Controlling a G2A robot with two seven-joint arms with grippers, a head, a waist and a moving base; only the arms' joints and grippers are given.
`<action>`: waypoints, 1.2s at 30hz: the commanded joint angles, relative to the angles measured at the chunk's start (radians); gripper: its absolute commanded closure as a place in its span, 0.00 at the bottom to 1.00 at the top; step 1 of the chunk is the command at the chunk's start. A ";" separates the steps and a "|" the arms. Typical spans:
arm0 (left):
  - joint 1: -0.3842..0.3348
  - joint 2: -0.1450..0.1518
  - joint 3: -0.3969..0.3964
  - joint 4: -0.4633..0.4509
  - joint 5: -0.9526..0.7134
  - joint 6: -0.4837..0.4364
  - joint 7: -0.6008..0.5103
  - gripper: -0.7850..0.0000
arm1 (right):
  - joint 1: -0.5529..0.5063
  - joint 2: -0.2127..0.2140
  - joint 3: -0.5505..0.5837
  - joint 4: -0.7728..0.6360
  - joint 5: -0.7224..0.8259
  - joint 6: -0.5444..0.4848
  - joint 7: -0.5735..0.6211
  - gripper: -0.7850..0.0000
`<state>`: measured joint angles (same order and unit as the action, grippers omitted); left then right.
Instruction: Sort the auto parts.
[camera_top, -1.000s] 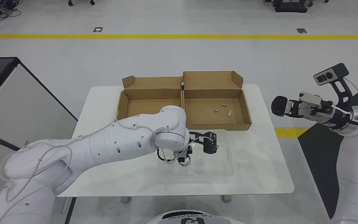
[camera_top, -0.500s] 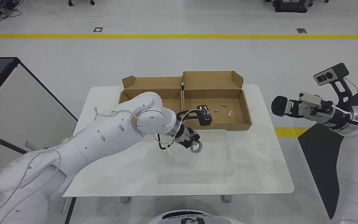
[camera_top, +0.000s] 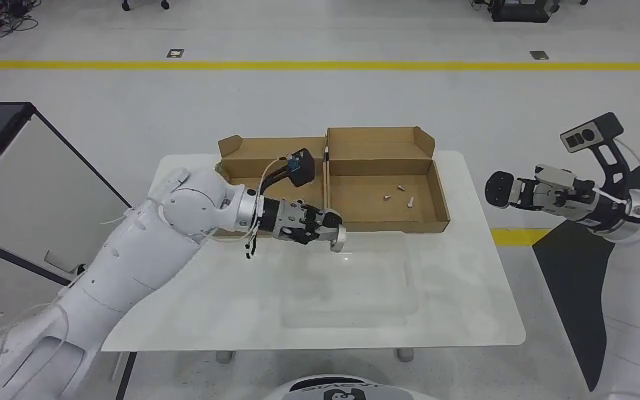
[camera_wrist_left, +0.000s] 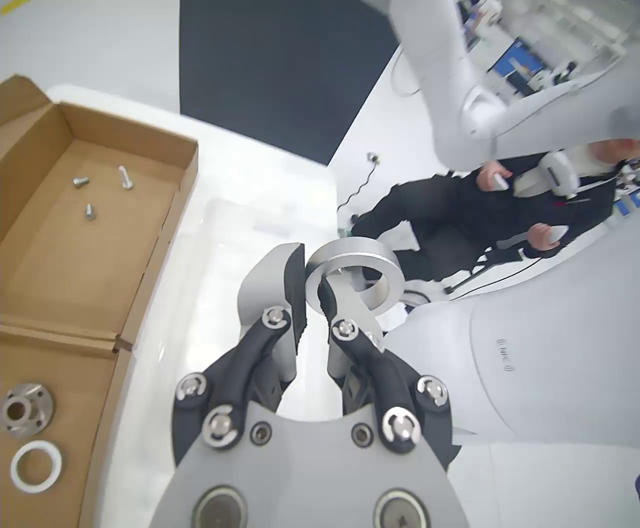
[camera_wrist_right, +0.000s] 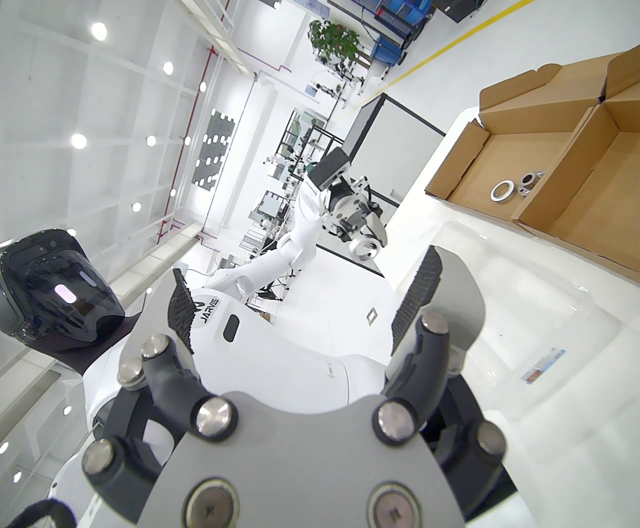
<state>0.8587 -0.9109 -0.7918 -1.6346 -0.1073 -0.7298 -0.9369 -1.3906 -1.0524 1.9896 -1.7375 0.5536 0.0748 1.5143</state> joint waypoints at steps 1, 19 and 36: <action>0.004 0.005 -0.015 0.005 0.041 0.026 -0.002 1.00 | 0.000 0.000 0.000 0.000 0.000 0.000 0.000 0.00; 0.039 -0.013 -0.066 0.005 -0.201 -0.010 0.218 1.00 | 0.000 0.000 0.000 0.000 0.000 0.000 0.000 0.00; 0.001 -0.046 -0.094 -0.073 -0.866 -0.152 -0.001 1.00 | 0.000 0.000 0.000 0.000 0.000 0.000 0.000 0.00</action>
<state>0.8624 -0.9557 -0.8801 -1.6940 -0.9593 -0.8907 -0.9322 -1.3906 -1.0524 1.9896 -1.7375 0.5536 0.0748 1.5143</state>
